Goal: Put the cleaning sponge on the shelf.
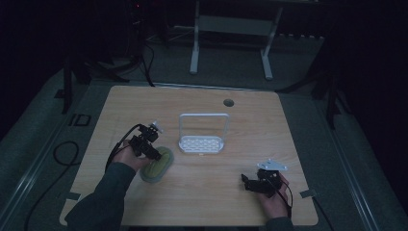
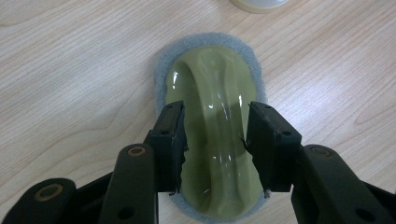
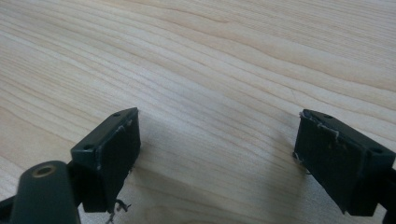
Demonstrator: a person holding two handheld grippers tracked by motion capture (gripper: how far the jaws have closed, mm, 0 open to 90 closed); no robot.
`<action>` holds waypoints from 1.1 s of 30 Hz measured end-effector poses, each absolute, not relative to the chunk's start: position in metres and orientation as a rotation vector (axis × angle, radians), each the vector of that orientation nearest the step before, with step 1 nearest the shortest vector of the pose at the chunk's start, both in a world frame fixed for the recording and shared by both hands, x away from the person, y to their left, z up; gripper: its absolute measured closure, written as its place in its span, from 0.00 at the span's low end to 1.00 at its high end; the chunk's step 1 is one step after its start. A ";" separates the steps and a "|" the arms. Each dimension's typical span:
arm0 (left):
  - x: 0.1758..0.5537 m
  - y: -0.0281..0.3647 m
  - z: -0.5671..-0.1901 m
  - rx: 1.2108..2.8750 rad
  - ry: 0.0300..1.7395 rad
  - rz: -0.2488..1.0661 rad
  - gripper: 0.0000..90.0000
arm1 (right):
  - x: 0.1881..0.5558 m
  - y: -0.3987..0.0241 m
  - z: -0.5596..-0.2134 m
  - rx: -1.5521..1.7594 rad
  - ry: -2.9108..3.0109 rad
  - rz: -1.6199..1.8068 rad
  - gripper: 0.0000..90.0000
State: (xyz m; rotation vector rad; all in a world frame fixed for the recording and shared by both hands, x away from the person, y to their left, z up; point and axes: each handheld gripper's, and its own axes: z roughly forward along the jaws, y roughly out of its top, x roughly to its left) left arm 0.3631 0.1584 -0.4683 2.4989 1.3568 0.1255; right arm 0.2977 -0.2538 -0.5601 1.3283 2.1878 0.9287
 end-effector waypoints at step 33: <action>0.377 0.144 -0.477 2.650 1.373 0.039 0.75 | 0.298 -0.254 -0.560 1.328 2.188 0.929 0.16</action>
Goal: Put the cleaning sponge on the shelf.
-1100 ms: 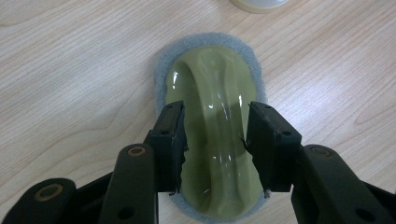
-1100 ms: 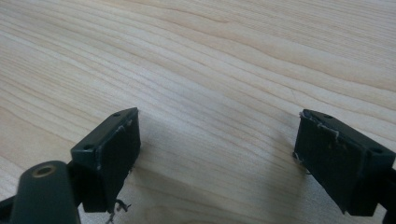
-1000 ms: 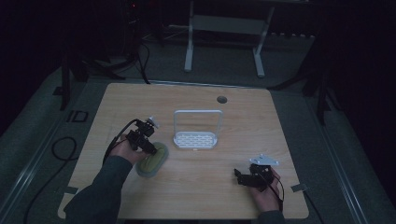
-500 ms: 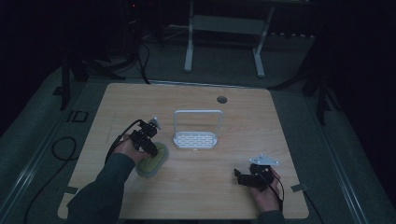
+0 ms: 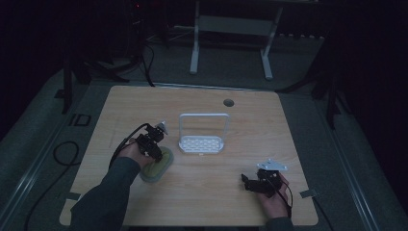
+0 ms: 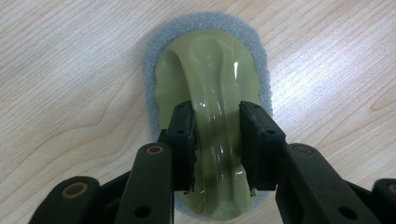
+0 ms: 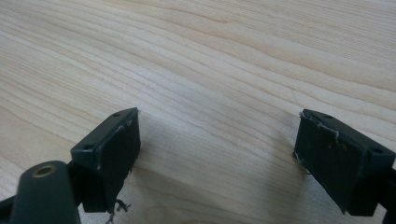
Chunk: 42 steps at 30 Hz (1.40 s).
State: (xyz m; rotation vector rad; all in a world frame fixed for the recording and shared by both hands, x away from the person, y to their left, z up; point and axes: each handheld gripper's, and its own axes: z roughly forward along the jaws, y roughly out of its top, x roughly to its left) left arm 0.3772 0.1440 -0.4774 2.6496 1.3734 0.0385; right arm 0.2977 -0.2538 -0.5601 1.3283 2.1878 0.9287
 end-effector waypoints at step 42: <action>0.358 0.124 -0.439 2.770 1.028 0.174 0.79 | 0.298 -0.254 -0.560 1.329 2.188 0.929 0.16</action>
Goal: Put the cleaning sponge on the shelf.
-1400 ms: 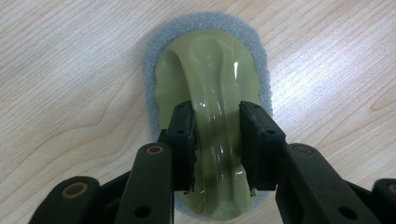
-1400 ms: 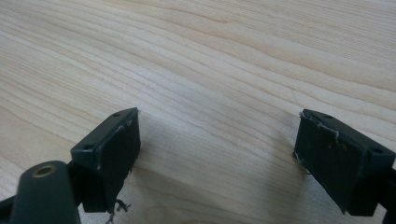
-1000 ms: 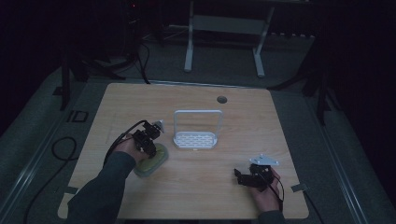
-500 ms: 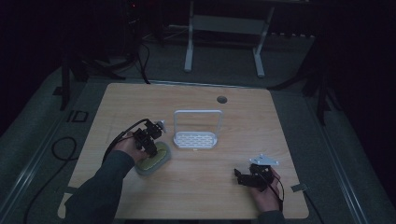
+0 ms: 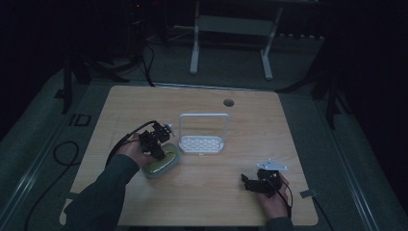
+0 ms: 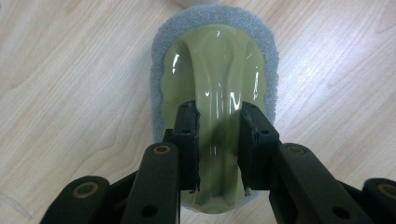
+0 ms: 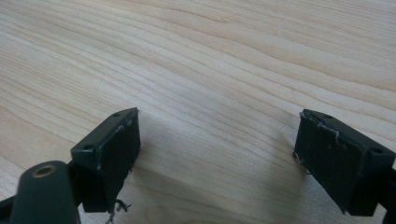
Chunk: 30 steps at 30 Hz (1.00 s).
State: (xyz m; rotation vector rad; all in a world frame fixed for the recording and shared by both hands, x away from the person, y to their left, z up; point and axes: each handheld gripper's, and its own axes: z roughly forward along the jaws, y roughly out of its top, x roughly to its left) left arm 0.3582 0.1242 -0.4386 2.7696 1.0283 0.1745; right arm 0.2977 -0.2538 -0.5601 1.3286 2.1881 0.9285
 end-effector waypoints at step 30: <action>0.355 0.095 -0.408 2.794 0.806 0.269 0.79 | 0.298 -0.254 -0.560 1.328 2.187 0.929 0.16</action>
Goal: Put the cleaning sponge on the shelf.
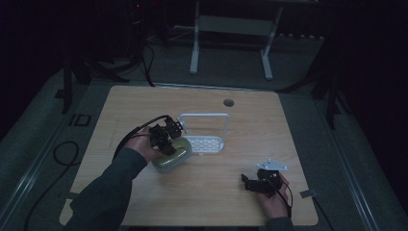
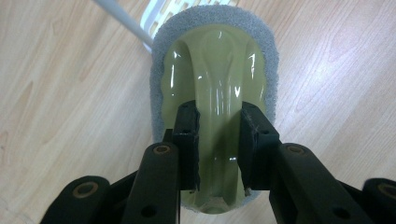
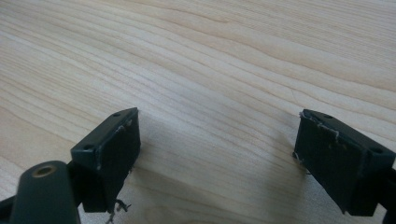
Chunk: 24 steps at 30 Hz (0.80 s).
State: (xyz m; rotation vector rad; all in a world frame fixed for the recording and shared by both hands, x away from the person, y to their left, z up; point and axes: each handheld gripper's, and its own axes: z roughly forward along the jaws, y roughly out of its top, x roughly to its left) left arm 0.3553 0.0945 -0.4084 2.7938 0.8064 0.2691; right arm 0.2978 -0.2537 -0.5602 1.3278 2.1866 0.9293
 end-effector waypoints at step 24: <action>0.366 0.071 -0.409 2.828 0.665 0.292 0.79 | 0.298 -0.254 -0.560 1.327 2.187 0.929 0.16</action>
